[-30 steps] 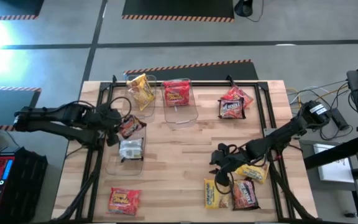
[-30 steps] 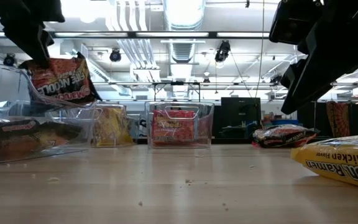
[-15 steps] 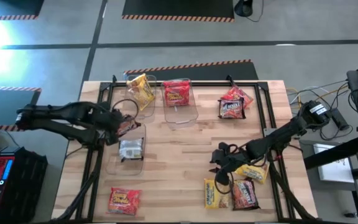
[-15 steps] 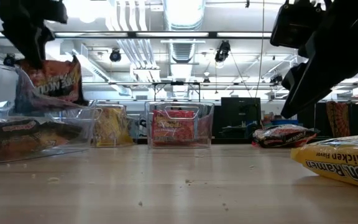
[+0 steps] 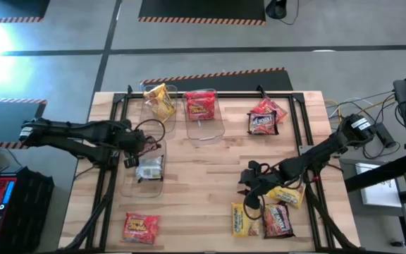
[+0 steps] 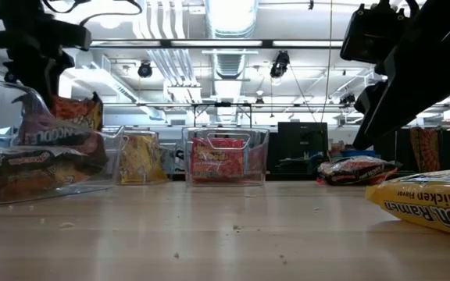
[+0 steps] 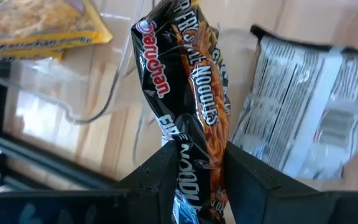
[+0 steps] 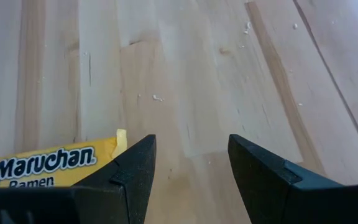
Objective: Sort Maruchan noodles
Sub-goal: Put the black noodle pack into the bottom transparent bin, then put the yellow noodle pack into the top left transparent bin
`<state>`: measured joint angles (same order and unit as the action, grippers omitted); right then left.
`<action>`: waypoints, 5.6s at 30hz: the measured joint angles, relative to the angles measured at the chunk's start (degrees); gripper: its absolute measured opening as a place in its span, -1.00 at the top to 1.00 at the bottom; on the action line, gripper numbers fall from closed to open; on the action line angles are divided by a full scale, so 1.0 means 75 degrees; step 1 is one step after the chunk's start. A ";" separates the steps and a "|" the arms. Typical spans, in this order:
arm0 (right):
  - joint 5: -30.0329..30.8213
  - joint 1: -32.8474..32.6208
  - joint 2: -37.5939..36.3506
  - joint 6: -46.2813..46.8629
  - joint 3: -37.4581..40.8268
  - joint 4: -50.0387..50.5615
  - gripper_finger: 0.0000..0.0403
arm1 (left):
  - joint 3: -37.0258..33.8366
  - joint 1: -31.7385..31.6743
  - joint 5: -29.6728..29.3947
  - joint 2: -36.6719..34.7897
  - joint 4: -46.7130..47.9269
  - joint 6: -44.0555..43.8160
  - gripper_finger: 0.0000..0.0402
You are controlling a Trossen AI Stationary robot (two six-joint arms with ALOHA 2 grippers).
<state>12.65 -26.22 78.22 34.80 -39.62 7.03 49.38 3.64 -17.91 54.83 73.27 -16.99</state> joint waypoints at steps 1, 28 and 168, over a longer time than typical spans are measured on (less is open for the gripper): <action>0.0050 -0.0001 0.0000 -0.0027 0.0000 0.0000 0.05 | -0.0074 0.0000 0.0000 0.0015 -0.0151 0.0000 0.50; 0.0131 -0.0002 0.0000 0.0091 0.0003 -0.0004 0.05 | -0.0194 0.0000 -0.1599 0.0385 -0.0785 -0.1238 0.30; 0.0520 -0.0766 0.1146 0.4375 -0.2769 0.4564 0.05 | 0.2142 0.1880 -0.0872 0.8947 -1.1625 -0.0083 0.04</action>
<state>16.55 -31.97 86.81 67.61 -60.38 41.25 65.45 17.74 -24.45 121.93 -13.92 -17.62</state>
